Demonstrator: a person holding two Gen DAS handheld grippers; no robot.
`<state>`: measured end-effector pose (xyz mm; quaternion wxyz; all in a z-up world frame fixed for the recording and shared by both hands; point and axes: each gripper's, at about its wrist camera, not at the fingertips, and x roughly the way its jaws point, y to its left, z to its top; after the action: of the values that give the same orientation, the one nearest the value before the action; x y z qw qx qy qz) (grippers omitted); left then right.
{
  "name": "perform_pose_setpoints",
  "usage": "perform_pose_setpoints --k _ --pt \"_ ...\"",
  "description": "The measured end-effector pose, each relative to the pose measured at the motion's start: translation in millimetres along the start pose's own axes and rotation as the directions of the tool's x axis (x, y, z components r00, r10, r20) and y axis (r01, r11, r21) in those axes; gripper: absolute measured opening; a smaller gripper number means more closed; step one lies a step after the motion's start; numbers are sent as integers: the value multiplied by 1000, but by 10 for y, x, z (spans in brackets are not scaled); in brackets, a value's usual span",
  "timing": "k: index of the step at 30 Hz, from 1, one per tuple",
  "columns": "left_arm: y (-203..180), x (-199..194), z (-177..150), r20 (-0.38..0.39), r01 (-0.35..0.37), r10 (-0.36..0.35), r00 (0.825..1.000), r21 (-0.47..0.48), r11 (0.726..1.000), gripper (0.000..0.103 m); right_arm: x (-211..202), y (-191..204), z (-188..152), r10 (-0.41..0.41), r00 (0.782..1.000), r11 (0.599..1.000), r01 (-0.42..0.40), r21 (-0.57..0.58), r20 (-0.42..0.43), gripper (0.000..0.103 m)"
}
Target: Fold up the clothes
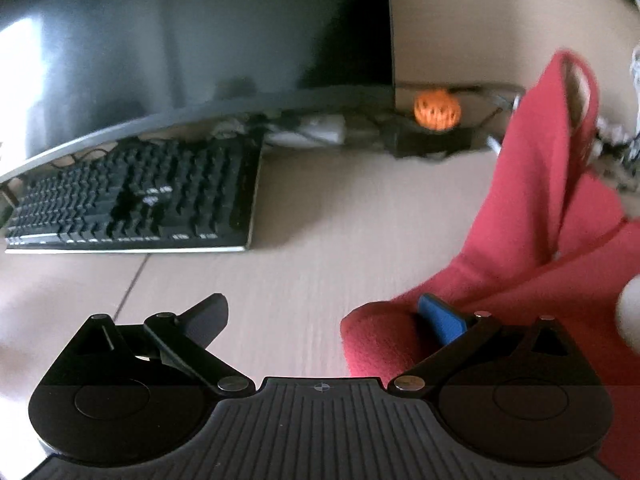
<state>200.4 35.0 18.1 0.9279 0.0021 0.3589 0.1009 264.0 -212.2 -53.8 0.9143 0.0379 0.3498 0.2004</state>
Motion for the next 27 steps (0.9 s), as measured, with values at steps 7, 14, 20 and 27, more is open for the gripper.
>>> perform_pose_setpoints --k 7,14,20,27 --pt "258 -650 -60 66 167 -156 986 -212 963 103 -58 157 148 -55 998 993 51 -105 -30 103" --pt "41 -928 -290 110 496 -483 869 -195 846 103 -331 318 97 -117 987 982 132 -138 110 103" --pt "-296 -508 -492 3 477 -484 875 -171 862 103 -78 -180 -24 -146 989 989 146 24 -26 103" --pt "-375 -124 -376 -12 300 -305 952 -155 941 103 -281 -53 8 -158 986 986 161 -45 57 103"
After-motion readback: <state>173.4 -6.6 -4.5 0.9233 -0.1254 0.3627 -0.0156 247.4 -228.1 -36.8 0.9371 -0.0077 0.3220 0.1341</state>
